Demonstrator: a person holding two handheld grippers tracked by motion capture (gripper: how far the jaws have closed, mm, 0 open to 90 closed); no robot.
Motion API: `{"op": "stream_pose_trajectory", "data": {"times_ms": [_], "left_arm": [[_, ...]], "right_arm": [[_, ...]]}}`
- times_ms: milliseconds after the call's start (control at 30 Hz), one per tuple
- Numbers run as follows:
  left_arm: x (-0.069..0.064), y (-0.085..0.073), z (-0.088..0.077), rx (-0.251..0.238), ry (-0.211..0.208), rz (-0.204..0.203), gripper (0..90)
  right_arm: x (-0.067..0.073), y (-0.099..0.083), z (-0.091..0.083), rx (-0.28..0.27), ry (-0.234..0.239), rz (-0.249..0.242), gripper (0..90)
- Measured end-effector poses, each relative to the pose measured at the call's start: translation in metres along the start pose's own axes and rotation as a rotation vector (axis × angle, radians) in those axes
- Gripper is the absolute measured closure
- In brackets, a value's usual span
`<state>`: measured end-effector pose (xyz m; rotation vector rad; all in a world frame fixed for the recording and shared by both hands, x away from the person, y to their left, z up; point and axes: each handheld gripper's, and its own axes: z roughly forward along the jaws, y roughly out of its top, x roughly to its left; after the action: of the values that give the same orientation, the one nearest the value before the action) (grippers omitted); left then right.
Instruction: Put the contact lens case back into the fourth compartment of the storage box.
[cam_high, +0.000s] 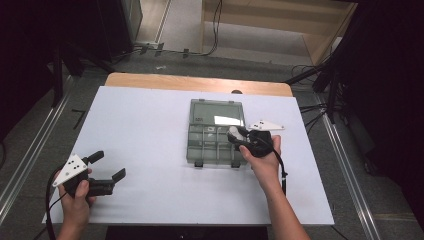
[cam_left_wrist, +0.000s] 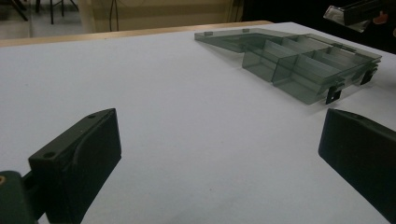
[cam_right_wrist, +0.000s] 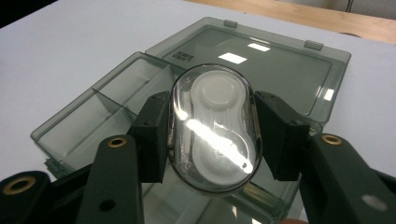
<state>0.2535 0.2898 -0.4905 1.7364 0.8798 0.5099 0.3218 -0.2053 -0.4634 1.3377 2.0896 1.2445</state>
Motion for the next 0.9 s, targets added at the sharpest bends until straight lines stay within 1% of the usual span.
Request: {"op": "stream_pose_trajectory", "data": {"times_ms": [333, 567, 733, 900], "left_arm": [[0.0, 0.0, 0.0, 0.002, 0.0, 0.001, 0.0], [0.0, 0.0, 0.0, 0.0, 0.001, -0.001, 0.0], [0.0, 0.0, 0.0, -0.001, 0.0, 0.0, 0.0], [0.0, 0.0, 0.0, 0.0, 0.0, 0.001, 0.0]], "right_arm": [[-0.013, -0.002, 0.008, 0.013, -0.025, 0.04, 47.3], [-0.018, -0.004, 0.017, 0.043, -0.05, 0.049, 47.3], [-0.021, -0.006, 0.021, 0.054, -0.085, 0.047, 47.3], [-0.023, -0.007, 0.023, 0.062, -0.11, 0.041, 47.3]]}}
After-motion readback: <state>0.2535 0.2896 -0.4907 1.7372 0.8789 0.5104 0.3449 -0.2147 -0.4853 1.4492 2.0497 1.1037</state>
